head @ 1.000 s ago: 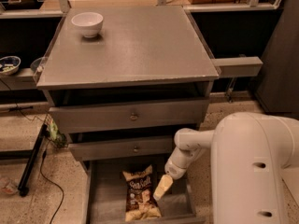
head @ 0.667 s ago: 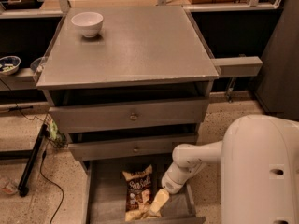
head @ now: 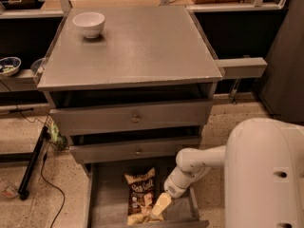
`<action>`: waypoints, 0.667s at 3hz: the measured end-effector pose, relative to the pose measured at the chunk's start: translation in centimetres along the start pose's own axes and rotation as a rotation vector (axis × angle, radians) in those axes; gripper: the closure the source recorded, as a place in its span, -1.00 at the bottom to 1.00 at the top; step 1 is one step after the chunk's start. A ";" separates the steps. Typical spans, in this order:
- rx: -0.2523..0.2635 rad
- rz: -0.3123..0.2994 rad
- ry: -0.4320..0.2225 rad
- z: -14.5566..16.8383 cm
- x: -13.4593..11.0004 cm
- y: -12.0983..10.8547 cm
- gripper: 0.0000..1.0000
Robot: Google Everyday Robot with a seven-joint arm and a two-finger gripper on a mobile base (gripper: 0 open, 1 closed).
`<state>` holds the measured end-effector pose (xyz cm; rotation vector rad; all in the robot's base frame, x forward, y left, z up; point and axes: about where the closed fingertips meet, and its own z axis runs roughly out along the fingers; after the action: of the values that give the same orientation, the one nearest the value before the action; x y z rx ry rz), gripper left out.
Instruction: Pick brown chip bag from bottom drawer and place on counter
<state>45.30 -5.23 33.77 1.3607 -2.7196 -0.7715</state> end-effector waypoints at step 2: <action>0.112 0.142 -0.081 -0.1 -1.9 -2.8 -1.00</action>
Offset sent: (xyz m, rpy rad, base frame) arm 0.0527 -0.0032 -0.0086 -0.0647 -0.0988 -0.2759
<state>48.61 -5.26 33.00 1.1614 -2.9246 -0.6893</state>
